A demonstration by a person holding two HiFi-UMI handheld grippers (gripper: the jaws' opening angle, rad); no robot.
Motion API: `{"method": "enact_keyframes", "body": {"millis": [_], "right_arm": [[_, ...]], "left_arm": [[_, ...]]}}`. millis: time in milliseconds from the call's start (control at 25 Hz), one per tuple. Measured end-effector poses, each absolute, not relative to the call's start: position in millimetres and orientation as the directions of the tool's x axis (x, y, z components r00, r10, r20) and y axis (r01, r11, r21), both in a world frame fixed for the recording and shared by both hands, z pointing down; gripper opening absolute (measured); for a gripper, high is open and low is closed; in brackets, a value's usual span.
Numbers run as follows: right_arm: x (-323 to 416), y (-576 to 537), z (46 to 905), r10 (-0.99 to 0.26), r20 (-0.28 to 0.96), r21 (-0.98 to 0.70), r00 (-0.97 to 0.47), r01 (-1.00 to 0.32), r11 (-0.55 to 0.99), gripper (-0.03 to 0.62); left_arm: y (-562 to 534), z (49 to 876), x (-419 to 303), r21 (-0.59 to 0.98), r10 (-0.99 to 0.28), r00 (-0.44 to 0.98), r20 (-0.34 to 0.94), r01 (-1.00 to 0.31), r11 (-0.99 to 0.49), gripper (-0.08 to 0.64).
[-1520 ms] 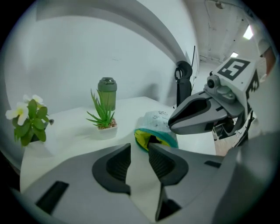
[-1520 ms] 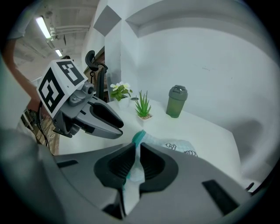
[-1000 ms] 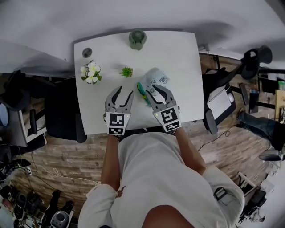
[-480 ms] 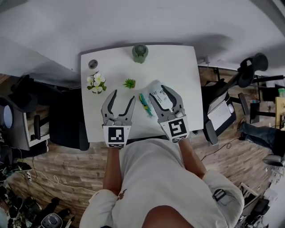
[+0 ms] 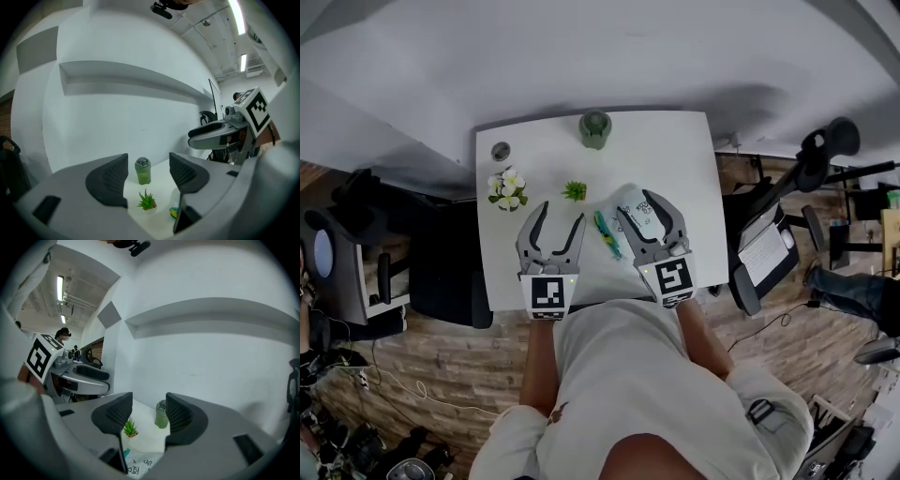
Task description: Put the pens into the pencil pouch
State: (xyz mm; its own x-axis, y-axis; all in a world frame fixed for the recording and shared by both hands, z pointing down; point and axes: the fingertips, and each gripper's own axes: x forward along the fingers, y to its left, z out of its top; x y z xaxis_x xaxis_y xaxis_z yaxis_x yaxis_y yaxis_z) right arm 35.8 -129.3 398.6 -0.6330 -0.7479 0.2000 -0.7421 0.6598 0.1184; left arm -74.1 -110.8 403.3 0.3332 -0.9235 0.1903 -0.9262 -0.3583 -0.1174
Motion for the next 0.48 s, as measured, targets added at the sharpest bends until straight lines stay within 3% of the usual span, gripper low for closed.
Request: {"method": "enact_keyframes", "body": {"millis": [480], "right_arm": [[52.3, -120.5, 386.9, -0.741, 0.185, 0.149, -0.646, -0.727, 0.670, 0.209]], "left_arm": [[-106.3, 387.6, -54.8, -0.143, -0.931, 0.322, 0.170, -0.927, -0.347, 0.264]]}}
